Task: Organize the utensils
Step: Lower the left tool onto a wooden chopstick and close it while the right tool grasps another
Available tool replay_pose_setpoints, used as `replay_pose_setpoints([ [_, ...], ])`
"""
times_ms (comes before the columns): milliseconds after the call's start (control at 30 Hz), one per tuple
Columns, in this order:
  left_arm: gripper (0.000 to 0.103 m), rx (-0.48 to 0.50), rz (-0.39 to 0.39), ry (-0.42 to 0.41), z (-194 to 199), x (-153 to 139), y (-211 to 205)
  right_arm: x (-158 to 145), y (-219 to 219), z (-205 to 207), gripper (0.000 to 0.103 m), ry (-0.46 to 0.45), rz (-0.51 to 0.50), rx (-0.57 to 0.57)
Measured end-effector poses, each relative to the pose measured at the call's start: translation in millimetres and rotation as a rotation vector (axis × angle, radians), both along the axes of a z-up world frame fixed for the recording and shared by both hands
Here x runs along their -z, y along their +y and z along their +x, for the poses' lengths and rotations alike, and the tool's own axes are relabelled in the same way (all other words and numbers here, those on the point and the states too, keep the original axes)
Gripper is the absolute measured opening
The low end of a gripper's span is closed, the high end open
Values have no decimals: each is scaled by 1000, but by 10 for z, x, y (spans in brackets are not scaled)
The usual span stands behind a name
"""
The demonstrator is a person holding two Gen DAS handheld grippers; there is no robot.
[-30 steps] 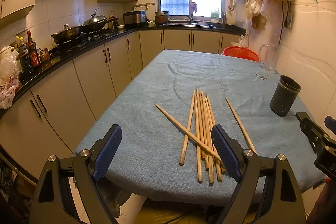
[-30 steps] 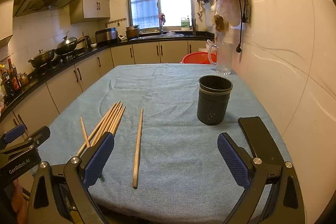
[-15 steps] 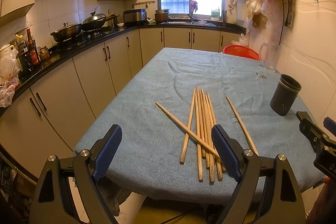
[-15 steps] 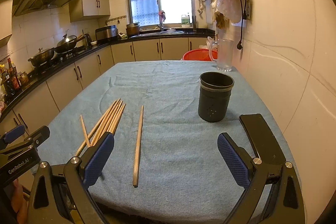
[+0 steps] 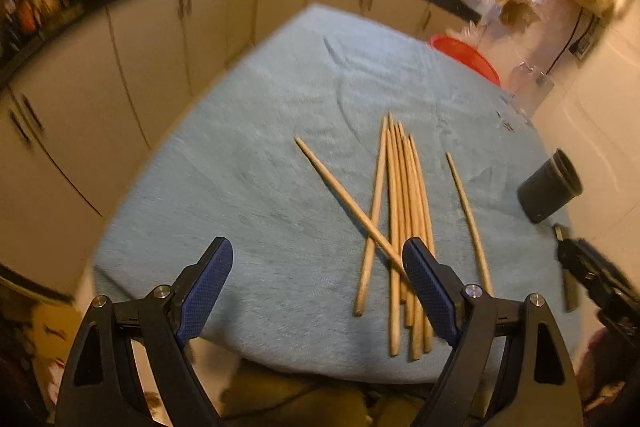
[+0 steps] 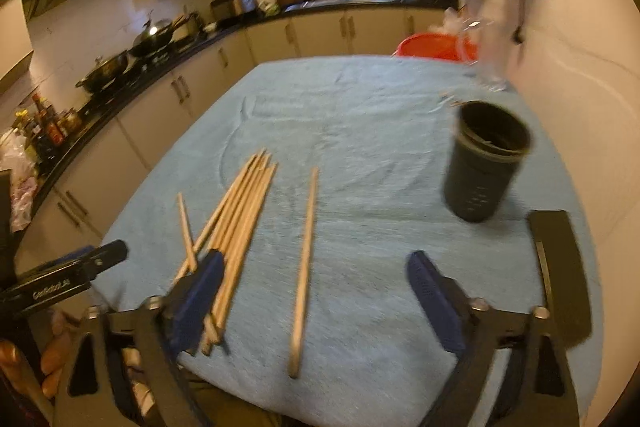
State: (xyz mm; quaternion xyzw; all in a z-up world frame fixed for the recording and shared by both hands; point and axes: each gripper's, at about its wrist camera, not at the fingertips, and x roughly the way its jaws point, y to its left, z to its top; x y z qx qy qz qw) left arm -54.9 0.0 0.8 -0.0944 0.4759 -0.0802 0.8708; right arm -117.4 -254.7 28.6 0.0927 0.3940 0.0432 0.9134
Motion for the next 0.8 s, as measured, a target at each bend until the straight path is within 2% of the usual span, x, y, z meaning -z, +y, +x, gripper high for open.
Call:
replay_pose_setpoints([
  [67,82,3,-43,59,164,39,41,33,-24,171,70,63,75,-26],
  [100,77,12,-54,78,221,48,39,61,-34,290,68,93,104,-35],
  [133,72,25,-69,96,285,59,27,100,-21,406,63,120,100,-41],
  [167,72,32,-76,110,336,71,20,144,-18,517,55,151,95,-38],
  [267,63,39,-110,170,492,137,4,272,-36,812,51,230,105,-40],
  [400,53,42,-113,216,682,197,-27,396,-45,1074,45,302,99,-37],
  [467,51,42,-114,243,766,245,-57,444,-36,1157,43,321,105,-39],
  [567,43,43,-132,272,864,306,-104,485,-17,1266,38,345,92,-43],
  [700,36,52,-97,285,927,346,-227,552,-9,1353,35,363,84,-37],
  [800,25,55,-42,296,975,394,-298,567,6,1391,34,374,72,-51],
])
